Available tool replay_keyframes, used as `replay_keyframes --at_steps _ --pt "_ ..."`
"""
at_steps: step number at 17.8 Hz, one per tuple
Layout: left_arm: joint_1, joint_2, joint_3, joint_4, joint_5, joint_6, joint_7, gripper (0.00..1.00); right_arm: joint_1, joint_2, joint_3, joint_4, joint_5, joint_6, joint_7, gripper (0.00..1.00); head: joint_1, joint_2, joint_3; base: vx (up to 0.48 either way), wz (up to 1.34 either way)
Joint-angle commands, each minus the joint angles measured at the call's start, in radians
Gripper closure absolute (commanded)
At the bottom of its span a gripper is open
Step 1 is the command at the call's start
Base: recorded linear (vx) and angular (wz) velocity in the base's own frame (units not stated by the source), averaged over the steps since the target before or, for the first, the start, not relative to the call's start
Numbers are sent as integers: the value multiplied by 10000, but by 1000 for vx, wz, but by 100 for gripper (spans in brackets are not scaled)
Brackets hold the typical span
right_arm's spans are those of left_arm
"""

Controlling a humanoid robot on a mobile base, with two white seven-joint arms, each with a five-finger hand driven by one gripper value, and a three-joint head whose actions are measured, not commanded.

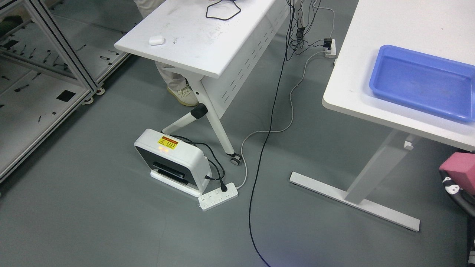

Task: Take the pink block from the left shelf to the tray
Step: 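Turn and drive toward the blue tray holding the pink block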

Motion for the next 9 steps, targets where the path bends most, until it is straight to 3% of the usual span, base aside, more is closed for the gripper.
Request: replay_keyframes --at_steps 1,9 --pt "92 175 0 0 -15 -3 7 0 8 -6 13 0 0 -3 10 93 0 0 0 254 -25" --pt "92 175 0 0 -15 -3 7 0 8 -6 29 0 0 -3 10 93 0 0 0 228 -37"
